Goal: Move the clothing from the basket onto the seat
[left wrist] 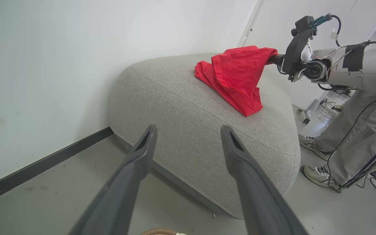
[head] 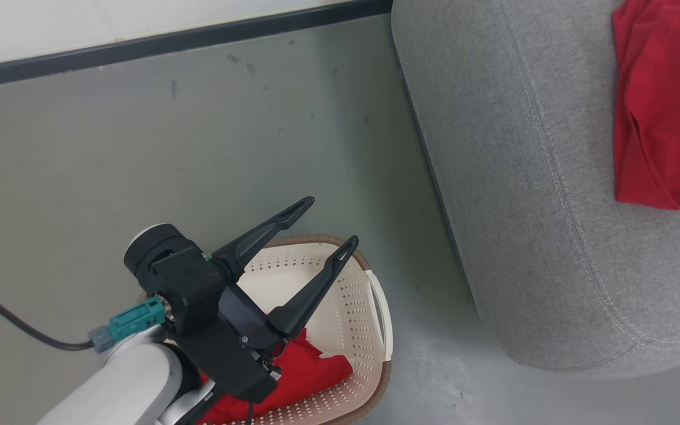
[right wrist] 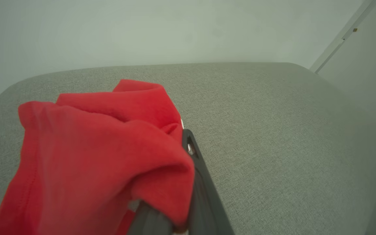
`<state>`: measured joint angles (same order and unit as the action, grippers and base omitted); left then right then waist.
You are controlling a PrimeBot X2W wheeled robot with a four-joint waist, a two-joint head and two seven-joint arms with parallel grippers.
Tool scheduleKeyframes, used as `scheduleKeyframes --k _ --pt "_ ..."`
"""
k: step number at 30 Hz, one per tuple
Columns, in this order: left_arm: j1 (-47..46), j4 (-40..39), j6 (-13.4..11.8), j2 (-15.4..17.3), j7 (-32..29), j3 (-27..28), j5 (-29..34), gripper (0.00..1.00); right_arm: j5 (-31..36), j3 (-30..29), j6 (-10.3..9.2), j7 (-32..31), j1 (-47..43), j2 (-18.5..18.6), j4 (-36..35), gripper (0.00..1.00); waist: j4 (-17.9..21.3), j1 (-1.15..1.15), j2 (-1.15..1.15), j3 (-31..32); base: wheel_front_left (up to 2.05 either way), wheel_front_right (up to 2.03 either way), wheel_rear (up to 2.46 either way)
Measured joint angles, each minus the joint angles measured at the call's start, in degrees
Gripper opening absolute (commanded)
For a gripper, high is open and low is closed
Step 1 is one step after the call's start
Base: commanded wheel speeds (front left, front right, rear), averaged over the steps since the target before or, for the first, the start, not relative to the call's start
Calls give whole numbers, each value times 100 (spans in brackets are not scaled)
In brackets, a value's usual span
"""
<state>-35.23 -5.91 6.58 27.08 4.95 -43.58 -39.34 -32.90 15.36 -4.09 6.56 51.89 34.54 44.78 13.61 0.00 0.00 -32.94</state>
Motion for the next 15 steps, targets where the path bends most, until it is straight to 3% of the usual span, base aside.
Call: scheduleKeyframes --k 3,5,6,8,15 --pt "-1 47 2 -2 33 -11 -34 100 -96 -9 0 -160 12 -85 201 1 -16 0 0 64 0 0 0" --pt "-1 115 3 -5 71 -26 -34 100 -98 3 0 -294 12 -148 350 38 -24 0 0 115 0 0 0" --pt "0 146 3 -5 74 -33 -35 100 -108 15 0 -376 12 -171 426 95 -28 0 0 143 0 0 0" --pt "0 182 4 -10 109 -43 -42 100 -153 36 0 -517 12 -199 569 100 -33 0 0 206 0 0 0" --pt "39 366 5 -51 231 -88 -63 100 -245 154 24 -1016 21 -390 902 100 -21 0 0 470 0 0 0"
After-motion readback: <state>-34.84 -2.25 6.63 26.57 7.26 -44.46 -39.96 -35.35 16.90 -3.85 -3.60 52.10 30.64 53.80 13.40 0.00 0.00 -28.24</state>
